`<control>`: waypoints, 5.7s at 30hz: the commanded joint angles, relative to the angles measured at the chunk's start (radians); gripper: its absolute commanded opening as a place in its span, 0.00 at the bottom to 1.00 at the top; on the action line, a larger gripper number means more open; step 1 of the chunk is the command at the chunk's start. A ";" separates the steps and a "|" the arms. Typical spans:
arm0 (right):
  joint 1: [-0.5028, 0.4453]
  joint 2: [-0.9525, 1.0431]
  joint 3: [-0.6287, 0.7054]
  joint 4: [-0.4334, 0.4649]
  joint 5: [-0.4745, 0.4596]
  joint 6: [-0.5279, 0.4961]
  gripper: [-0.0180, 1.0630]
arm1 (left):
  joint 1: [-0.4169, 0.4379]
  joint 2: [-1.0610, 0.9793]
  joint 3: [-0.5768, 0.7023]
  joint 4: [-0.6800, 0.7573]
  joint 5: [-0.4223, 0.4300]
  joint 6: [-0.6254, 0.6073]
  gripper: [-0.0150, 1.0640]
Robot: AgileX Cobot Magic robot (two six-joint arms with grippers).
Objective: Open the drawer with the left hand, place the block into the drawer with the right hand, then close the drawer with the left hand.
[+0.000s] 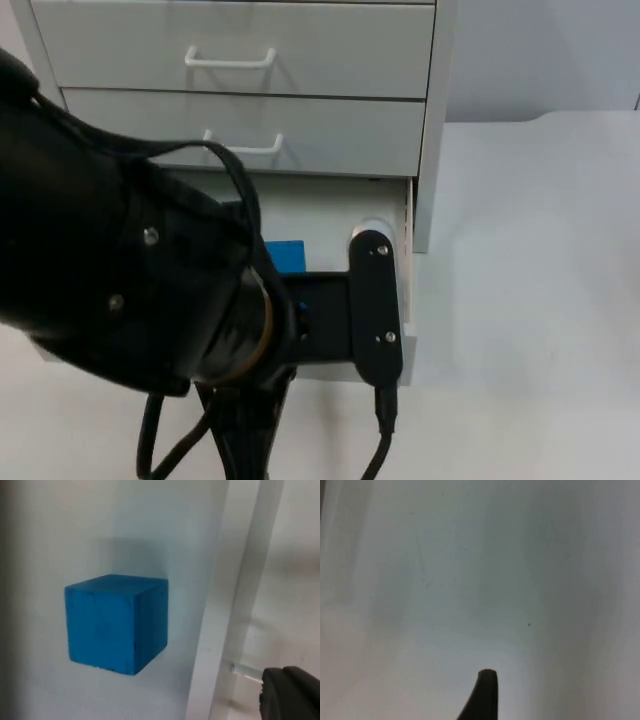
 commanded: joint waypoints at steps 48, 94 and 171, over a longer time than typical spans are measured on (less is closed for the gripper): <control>-0.008 -0.011 0.004 -0.003 -0.042 -0.009 0.72 | 0.232 0.014 0.003 0.351 -0.156 -0.331 0.01; -0.006 -0.011 0.004 0.010 -0.045 0.003 0.72 | 0.269 0.096 -0.035 0.404 -0.168 -0.360 0.01; 0.036 -0.052 -0.073 0.033 0.052 -0.023 0.72 | 0.251 -0.497 -0.139 -0.716 0.184 0.133 0.01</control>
